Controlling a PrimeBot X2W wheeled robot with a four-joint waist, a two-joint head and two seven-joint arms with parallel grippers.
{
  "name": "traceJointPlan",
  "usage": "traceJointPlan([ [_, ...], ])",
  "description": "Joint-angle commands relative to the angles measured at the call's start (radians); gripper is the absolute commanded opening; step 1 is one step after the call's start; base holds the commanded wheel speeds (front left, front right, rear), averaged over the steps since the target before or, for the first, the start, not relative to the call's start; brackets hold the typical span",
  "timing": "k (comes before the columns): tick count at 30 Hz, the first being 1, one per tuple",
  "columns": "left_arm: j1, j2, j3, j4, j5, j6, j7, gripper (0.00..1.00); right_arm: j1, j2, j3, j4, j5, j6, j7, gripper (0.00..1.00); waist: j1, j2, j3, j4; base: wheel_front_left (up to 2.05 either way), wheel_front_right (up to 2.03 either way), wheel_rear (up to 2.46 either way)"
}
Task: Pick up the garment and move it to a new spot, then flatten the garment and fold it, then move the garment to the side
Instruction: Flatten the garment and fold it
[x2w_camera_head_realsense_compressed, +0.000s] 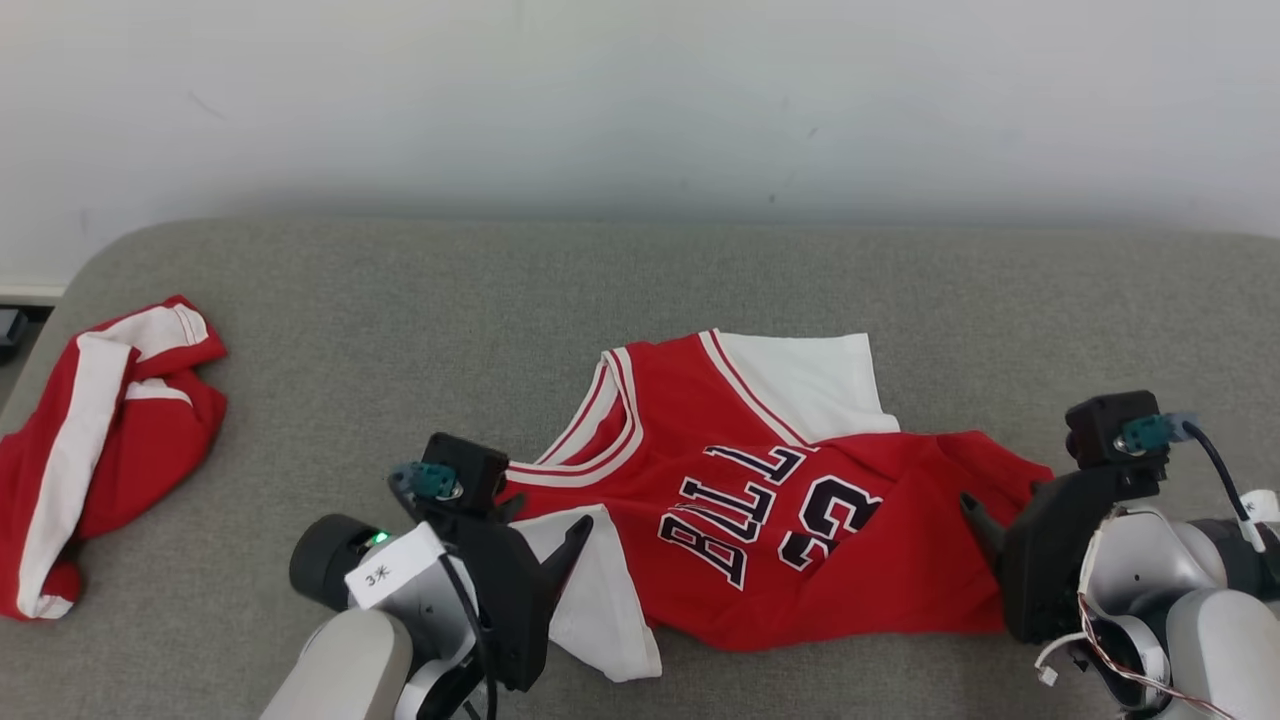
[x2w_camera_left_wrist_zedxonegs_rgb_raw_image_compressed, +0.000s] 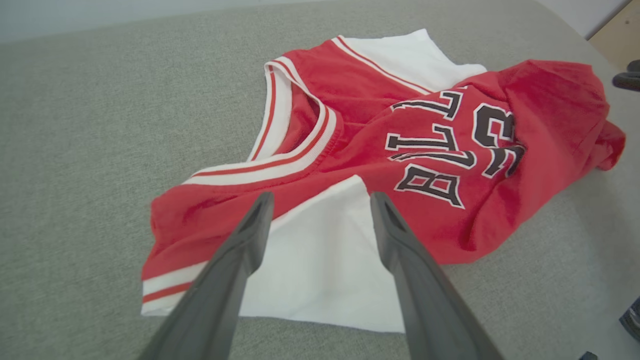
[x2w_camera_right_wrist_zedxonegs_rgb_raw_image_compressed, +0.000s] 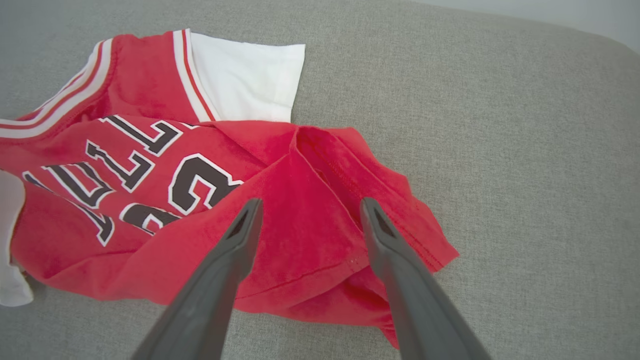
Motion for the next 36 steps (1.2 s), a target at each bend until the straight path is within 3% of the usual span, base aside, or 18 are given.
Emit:
traceJointPlan([
  [1, -0.031, 0.006, -0.013, 0.006, 0.002, -0.007, 0.018, 1.0, -0.021, -0.003, 0.007, -0.011, -0.015, -0.001, 0.022, 1.0, -0.0002, -0.0001, 0.031, -0.006, 0.0, 0.0, 0.0],
  [17, -0.115, 0.032, -0.075, 0.005, -0.026, -0.013, 0.084, 1.0, -0.037, -0.003, 0.024, -0.041, -0.01, -0.001, 0.061, 1.0, -0.0002, -0.0001, 0.109, -0.022, 0.0, 0.0, 0.0],
  [20, -0.116, 0.033, -0.079, 0.004, -0.031, -0.014, 0.091, 0.8, -0.032, -0.002, 0.029, -0.038, -0.019, -0.001, 0.065, 1.0, -0.0002, -0.0001, 0.113, -0.022, 0.0, 0.0, 0.0],
  [32, -0.091, 0.04, -0.101, -0.038, -0.038, -0.002, 0.113, 1.0, 0.007, -0.003, 0.039, -0.069, -0.029, -0.001, 0.07, 1.0, -0.0002, -0.0001, 0.108, -0.008, 0.0, 0.0, 0.0],
  [36, -0.087, 0.043, -0.106, -0.047, -0.048, -0.002, 0.123, 0.95, 0.014, -0.003, 0.037, -0.068, -0.034, -0.001, 0.074, 1.0, -0.0002, -0.0001, 0.111, -0.009, 0.0, 0.0, 0.0],
])
